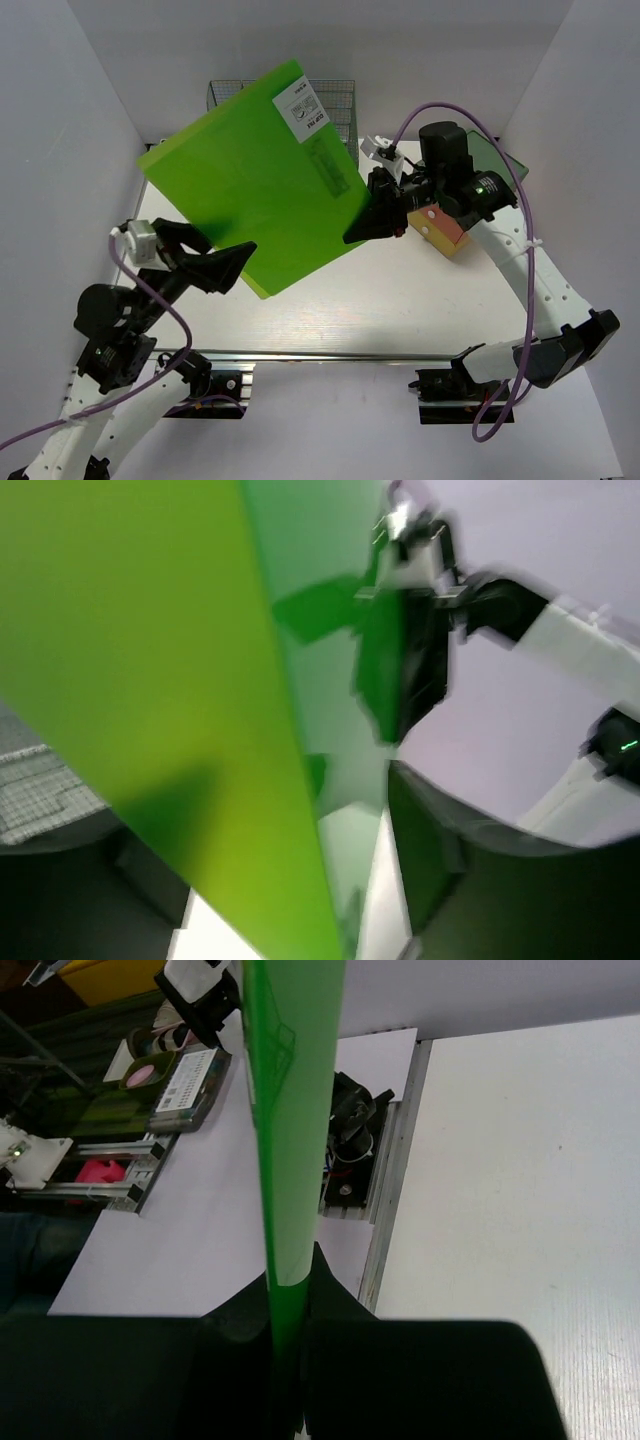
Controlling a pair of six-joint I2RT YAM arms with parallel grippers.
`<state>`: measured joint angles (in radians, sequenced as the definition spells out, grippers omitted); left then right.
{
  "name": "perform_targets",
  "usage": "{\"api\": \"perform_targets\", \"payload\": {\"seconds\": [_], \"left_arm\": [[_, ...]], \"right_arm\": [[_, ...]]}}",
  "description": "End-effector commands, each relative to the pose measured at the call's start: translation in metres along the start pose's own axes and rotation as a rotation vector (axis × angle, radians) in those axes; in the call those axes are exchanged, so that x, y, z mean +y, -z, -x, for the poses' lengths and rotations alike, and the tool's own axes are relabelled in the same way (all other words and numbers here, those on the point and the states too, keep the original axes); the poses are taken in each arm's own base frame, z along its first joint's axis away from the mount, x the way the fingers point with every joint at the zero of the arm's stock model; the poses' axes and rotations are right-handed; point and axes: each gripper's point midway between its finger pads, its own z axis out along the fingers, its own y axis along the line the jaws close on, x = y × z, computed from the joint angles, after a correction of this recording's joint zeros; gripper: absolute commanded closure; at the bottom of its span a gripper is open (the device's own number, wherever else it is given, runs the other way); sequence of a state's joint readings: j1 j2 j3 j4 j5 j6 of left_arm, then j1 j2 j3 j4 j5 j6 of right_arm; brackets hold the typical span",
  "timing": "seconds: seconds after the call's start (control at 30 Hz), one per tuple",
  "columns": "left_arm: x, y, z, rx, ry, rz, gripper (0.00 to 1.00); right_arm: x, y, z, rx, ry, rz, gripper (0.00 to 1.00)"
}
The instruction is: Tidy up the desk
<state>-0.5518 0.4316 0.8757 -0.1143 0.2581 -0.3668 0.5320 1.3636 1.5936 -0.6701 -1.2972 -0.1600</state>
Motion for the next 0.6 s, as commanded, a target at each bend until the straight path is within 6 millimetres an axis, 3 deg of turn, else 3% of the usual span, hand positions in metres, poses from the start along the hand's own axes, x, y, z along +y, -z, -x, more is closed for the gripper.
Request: {"api": "perform_targets", "payload": {"seconds": [0.0,0.07,0.17,0.23,0.47,0.5,0.57], "left_arm": [[-0.022,0.006,0.034,-0.119,0.014,-0.076,0.26],[-0.025,0.005,0.037,-0.116,0.016,-0.088,0.35],[-0.033,-0.003,0.029,-0.064,0.031,-0.145,0.39],[-0.038,-0.009,0.031,-0.064,0.036,-0.186,0.49],[-0.037,-0.016,0.028,-0.036,0.064,-0.184,0.56],[-0.037,-0.016,0.028,-0.037,0.063,-0.182,0.59],[-0.038,-0.015,0.031,-0.046,0.057,-0.184,0.79]], "right_arm": [[0.022,0.003,0.011,-0.028,0.081,0.067,1.00],[0.024,0.003,0.011,-0.029,0.082,0.079,1.00],[0.028,0.003,0.010,-0.031,0.079,0.092,1.00],[0.029,0.003,0.009,-0.031,0.079,0.088,1.00],[0.032,0.004,0.008,-0.031,0.088,0.077,1.00],[0.031,0.004,0.007,-0.031,0.087,0.075,1.00],[0.030,0.004,0.006,-0.031,0.084,0.074,1.00]]}}
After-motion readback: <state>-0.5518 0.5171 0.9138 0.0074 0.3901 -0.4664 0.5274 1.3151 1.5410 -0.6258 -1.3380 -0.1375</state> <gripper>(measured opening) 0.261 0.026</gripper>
